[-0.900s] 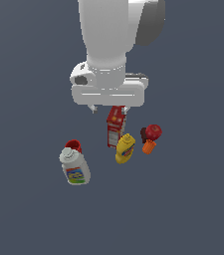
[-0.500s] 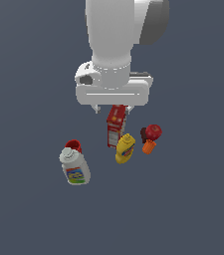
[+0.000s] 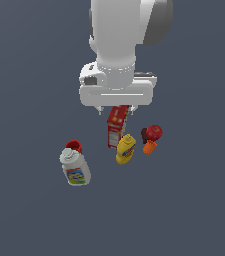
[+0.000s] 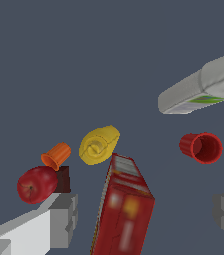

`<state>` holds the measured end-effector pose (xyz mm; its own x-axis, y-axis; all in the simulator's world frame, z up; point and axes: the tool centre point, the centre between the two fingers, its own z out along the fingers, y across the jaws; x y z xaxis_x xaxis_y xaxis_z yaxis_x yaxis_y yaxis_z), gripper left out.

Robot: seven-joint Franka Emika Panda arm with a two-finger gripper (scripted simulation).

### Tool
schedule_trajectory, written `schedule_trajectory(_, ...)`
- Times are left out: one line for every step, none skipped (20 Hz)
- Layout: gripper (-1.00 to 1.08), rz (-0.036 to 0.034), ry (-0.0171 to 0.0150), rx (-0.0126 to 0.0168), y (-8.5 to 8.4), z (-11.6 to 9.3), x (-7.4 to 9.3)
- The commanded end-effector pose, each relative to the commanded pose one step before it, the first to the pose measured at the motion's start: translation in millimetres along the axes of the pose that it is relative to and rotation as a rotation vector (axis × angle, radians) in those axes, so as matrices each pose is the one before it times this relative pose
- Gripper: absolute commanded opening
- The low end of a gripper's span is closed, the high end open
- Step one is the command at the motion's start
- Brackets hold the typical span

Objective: Pick up a designated object from a clutter of objects.

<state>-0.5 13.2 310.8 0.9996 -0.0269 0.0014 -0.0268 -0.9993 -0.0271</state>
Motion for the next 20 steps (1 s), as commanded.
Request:
schedule_trajectory(1.0,0.00107,-0.00079,0.00042,5.43,6.11,2.04)
schedule_trajectory(1.0,-0.00005,0.00026,0.00094,3.26,3.48,1.23)
schedule_trajectory(1.0,0.00038,0.0001,0.00057,3.89,4.18,1.44)
schedule_trajectory(1.0,0.00061,0.00009,0.00058,4.53,4.79,1.57)
schedule_trajectory(1.0,0.00061,0.00013,0.00057,5.07,5.36,1.66)
schedule_trajectory(1.0,0.0005,0.00016,0.00045,5.54,5.96,1.71)
schedule_trajectory(1.0,0.00066,0.00022,0.00048,6.23,6.54,1.72)
schedule_trajectory(1.0,0.00085,0.00026,0.00041,6.91,7.14,1.69)
schedule_trajectory(1.0,0.00078,0.00024,0.0002,7.44,7.78,1.63)
schedule_trajectory(1.0,0.00104,0.00033,0.00007,8.2,8.36,1.48)
schedule_trajectory(1.0,0.00103,0.00031,-0.00016,8.79,9.0,1.3)
schedule_trajectory(1.0,0.00117,0.00033,-0.00043,9.48,9.61,1.05)
schedule_trajectory(1.0,0.00129,0.00033,-0.00077,10.16,10.23,0.72)
schedule_trajectory(1.0,0.00133,0.00029,-0.00112,10.8,10.85,0.34)
schedule_trajectory(1.0,0.00139,0.00024,-0.00152,11.14,11.14,-0.13)
schedule_trajectory(1.0,0.00129,0.00015,-0.00175,10.61,10.59,-0.56)
schedule_trajectory(1.0,0.00121,0.00006,-0.00195,10.01,9.99,-0.92)
schedule_trajectory(1.0,0.0011,-0.00003,-0.00207,9.41,9.39,-1.21)
schedule_trajectory(1.0,0.00099,-0.0001,-0.00212,8.79,8.79,-1.43)
schedule_trajectory(1.0,0.00094,-0.00018,-0.00225,8.17,8.17,-1.6)
